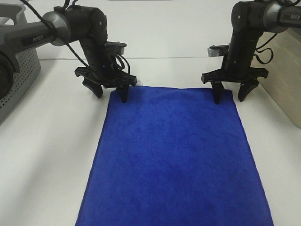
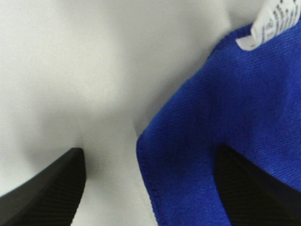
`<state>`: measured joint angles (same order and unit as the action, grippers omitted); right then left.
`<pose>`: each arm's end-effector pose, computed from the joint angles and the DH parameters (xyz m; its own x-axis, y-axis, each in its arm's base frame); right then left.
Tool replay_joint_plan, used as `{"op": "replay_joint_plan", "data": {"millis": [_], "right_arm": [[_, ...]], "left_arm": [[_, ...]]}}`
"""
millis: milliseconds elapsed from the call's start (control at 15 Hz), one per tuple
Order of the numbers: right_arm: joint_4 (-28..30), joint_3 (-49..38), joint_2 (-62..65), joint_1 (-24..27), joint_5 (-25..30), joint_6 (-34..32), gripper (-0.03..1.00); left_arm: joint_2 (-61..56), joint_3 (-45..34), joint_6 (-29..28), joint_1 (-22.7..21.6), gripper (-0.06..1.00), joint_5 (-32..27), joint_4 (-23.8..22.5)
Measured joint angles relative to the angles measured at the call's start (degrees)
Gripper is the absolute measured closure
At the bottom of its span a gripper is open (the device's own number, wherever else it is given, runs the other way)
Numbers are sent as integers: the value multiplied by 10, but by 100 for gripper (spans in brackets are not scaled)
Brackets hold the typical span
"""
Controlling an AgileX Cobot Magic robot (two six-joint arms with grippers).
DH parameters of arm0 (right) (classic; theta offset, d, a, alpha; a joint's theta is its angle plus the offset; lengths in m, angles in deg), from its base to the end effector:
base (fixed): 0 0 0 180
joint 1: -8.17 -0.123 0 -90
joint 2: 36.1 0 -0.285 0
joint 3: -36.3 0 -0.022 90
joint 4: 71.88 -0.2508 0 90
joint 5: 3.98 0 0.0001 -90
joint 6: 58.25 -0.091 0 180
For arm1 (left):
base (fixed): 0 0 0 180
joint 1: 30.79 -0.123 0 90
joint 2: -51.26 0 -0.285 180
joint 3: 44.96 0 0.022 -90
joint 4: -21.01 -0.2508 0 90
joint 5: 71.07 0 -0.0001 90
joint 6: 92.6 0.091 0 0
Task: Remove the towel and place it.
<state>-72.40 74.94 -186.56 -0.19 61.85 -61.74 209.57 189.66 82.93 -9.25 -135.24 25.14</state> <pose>0.4873 0.0724 0.0998 -0.9959 -0.0811 -0.0404 -0.0816 0.9966 0.0109 0.4934 -0.2011 0.1016 -0.9451 0.2559 -0.2031 0.2775 0.9569 -0.0861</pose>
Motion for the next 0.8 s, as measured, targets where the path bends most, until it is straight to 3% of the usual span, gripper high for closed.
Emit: {"op": "replay_joint_plan", "data": {"millis": [133, 333, 467, 800], "right_arm": [[-18, 0, -1, 0, -11, 13, 31], [-96, 1, -1, 0, -39, 54, 35], [-106, 1, -1, -1, -40, 60, 38], [-93, 1, -2, -1, -42, 61, 56]], "left_arm": [[0, 0, 10, -1, 25, 18, 22], [6, 3, 32, -1, 27, 49, 94], [7, 3, 33, 2, 31, 58, 92], [10, 3, 45, 2, 63, 61, 81]]}}
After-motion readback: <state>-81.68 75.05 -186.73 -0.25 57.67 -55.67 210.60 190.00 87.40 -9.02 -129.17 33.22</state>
